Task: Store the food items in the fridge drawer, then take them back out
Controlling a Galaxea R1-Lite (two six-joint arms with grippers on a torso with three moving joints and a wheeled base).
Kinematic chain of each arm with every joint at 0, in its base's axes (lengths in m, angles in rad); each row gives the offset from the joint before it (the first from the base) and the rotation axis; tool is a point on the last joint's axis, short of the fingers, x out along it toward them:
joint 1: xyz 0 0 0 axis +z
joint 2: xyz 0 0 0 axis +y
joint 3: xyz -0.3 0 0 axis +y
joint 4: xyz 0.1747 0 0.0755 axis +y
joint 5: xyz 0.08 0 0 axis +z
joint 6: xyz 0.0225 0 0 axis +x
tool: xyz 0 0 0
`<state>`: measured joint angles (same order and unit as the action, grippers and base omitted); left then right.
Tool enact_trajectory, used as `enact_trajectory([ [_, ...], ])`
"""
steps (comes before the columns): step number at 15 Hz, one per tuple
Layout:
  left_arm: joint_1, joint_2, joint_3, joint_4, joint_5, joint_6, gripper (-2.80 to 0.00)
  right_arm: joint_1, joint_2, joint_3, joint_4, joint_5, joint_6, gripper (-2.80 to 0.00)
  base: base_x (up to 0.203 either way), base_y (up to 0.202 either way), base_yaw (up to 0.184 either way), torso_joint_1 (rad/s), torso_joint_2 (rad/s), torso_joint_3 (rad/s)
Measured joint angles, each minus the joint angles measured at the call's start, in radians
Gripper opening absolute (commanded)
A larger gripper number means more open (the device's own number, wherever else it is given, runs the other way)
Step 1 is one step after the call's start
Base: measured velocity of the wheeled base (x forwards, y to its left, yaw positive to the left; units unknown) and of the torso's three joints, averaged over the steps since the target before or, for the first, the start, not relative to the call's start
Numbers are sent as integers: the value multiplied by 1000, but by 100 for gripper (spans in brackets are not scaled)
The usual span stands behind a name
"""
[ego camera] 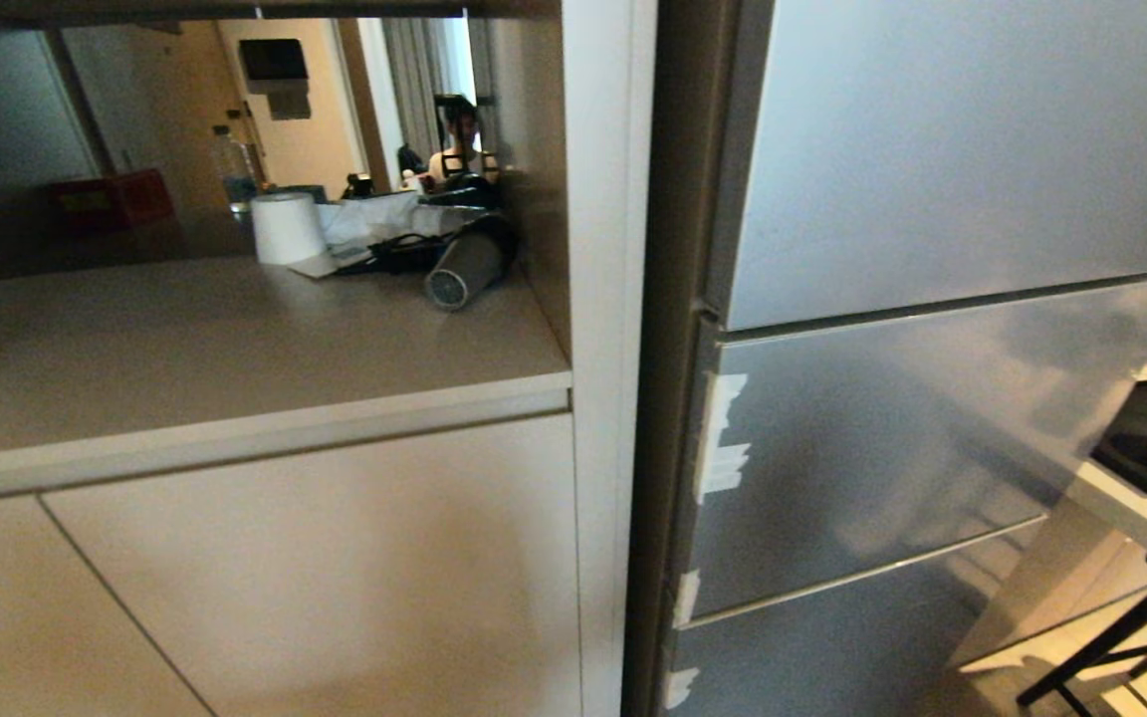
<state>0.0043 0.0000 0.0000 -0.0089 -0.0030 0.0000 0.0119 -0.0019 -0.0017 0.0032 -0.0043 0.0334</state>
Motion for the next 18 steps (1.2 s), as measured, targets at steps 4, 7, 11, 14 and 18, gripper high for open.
enact_trajectory([
  [4, 0, 0, 0, 0, 0, 0, -280, 0, 0, 0, 0, 0, 0, -280, -1, -8, 176, 2, 0, 2],
  [7, 0, 0, 0, 0, 0, 0, -280, 0, 0, 0, 0, 0, 1, -280, -2, -8, 148, 1, 1, 5],
  [11, -1, 0, 0, 0, 0, 0, -280, 0, 0, 0, 0, 0, 1, -280, 0, -1, 17, 1, 2, 2],
  [14, 0, 0, 0, 0, 0, 0, -280, 0, 1, 0, 0, 0, 2, -280, 0, 0, 0, 0, 0, 0],
  [18, 0, 0, 0, 0, 0, 0, -280, 0, 1, 0, 0, 0, 2, -280, 0, 0, 0, 0, 0, 0],
])
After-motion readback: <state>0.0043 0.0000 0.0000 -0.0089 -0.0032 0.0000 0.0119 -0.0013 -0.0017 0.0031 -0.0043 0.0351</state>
